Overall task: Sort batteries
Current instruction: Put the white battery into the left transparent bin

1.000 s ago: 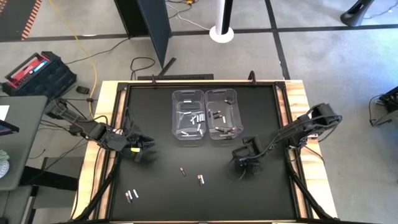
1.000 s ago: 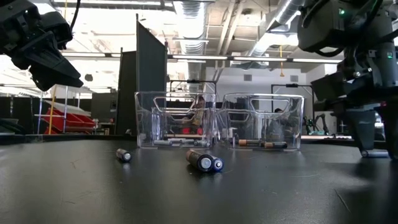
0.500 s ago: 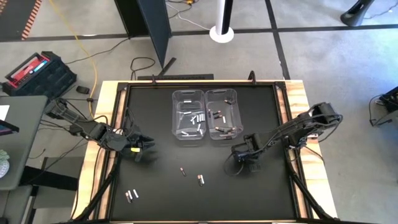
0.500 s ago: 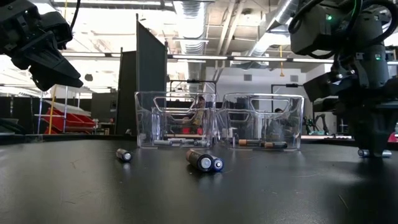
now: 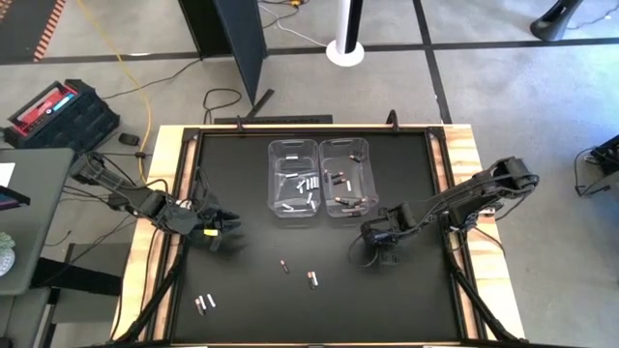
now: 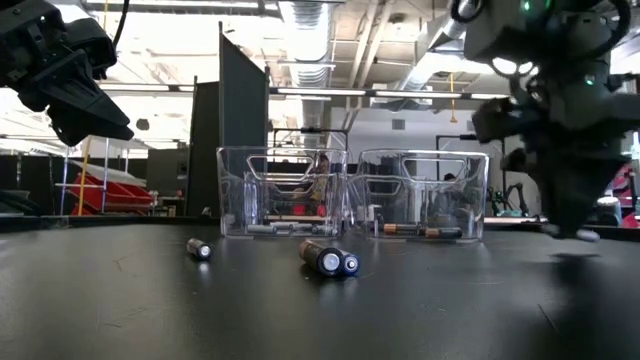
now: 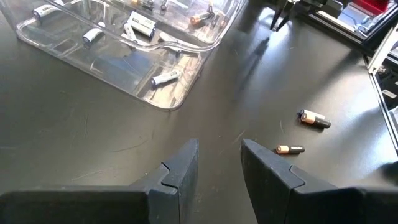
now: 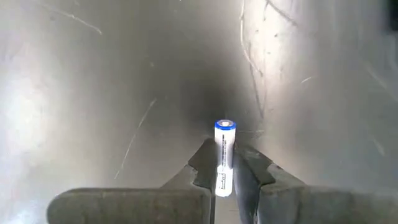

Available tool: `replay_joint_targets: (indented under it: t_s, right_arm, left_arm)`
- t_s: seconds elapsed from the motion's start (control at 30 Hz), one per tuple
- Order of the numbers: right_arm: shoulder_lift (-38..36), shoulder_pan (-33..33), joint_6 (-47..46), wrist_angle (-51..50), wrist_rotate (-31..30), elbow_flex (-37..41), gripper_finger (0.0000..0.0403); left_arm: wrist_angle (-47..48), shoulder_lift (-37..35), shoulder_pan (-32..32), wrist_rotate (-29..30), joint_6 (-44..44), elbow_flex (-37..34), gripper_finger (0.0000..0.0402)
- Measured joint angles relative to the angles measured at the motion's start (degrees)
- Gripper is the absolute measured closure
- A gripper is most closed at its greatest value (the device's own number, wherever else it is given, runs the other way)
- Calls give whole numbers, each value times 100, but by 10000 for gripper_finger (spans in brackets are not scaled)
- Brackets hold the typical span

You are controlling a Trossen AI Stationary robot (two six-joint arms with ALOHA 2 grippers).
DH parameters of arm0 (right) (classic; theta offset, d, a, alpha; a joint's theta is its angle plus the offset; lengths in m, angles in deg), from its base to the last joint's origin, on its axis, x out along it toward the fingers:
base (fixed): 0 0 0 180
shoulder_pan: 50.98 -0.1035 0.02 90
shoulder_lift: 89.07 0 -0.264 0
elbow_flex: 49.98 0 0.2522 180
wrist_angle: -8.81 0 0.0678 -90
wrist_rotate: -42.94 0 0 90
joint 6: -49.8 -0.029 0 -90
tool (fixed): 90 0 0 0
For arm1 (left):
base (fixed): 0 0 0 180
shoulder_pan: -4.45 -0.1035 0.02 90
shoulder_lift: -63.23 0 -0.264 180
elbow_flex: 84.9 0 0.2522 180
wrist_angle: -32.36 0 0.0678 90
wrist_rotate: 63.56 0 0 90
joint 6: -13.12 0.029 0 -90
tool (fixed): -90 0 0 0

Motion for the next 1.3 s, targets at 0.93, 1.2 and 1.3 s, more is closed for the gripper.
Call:
replay_joint_targets:
  t_s: [0.93, 1.2, 1.3]
  right_arm:
    - [1421, 1086, 249, 2471, 48, -3047, 351]
    - [3050, 1891, 584, 839, 45, -6045, 351]
    - [3688, 2194, 590, 163, 42, -7059, 351]
  left_arm:
    - [9, 0, 0, 0, 40, 0, 284]
    - [13, 0, 0, 0, 770, 0, 284]
    - [2, 0, 0, 0, 875, 0, 284]
